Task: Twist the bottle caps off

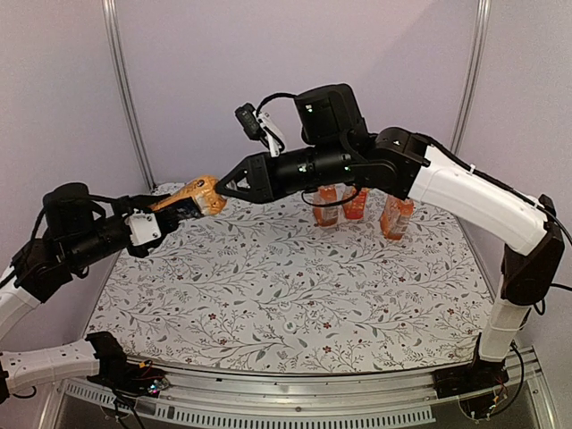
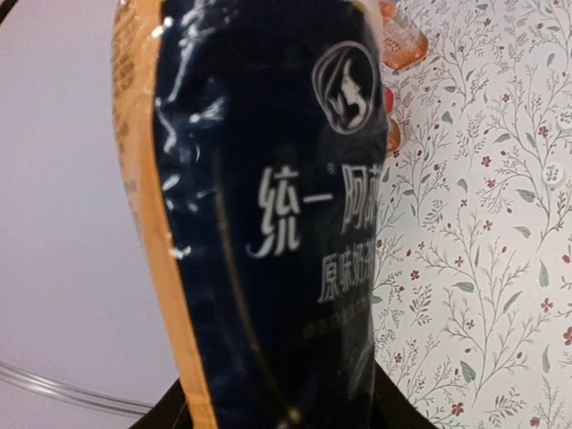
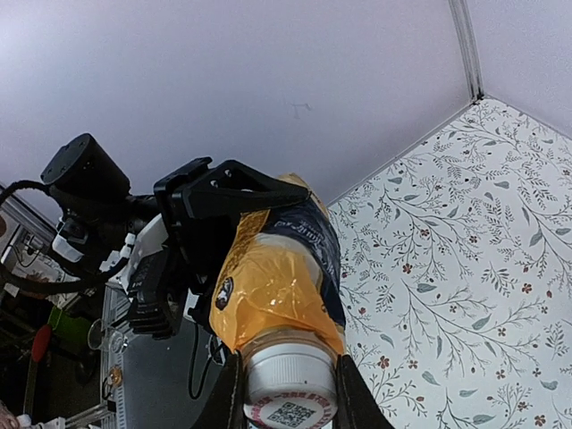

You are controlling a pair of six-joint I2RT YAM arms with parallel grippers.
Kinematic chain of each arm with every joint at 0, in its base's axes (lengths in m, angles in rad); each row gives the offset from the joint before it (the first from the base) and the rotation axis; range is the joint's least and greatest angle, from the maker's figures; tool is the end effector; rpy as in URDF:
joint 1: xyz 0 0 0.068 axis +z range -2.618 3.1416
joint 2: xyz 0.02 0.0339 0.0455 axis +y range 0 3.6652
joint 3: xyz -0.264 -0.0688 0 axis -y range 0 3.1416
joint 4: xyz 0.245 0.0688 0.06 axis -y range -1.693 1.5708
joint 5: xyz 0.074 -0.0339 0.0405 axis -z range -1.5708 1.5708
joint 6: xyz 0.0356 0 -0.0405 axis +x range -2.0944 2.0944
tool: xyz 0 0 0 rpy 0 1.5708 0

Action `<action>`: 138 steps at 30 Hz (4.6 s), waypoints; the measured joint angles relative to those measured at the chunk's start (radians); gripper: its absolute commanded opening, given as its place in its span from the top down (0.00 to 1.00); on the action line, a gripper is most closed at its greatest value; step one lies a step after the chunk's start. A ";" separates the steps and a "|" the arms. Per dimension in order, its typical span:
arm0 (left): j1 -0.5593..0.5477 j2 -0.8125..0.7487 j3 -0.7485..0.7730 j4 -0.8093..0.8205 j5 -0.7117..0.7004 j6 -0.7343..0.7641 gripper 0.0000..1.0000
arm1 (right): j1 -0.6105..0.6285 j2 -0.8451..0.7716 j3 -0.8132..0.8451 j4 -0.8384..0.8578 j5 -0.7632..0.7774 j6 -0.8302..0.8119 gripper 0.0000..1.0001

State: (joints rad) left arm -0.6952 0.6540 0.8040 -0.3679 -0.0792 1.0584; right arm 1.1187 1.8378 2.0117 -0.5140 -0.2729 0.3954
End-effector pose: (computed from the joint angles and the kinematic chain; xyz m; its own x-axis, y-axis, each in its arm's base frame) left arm 0.1175 -0.0943 0.3464 0.4234 0.7782 -0.4638 0.4287 0.2789 0.8593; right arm 0.1760 0.3844 0.4335 -0.5109 -0.2029 -0.8354 -0.8457 0.2929 0.4461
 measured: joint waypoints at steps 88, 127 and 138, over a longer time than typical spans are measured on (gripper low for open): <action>-0.027 0.042 0.190 -0.686 0.633 -0.274 0.70 | 0.356 -0.144 -0.157 -0.195 0.422 -1.216 0.49; -0.030 -0.001 0.064 -0.290 0.162 -0.304 0.71 | 0.015 -0.026 -0.037 -0.121 -0.030 0.159 0.85; -0.029 -0.006 0.072 -0.348 0.237 -0.303 0.72 | 0.053 -0.029 -0.025 -0.179 -0.060 -0.029 1.00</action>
State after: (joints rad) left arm -0.7246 0.6483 0.8761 -0.7158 0.1574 0.7559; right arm 1.1713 1.8084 1.9865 -0.6933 -0.3332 0.3664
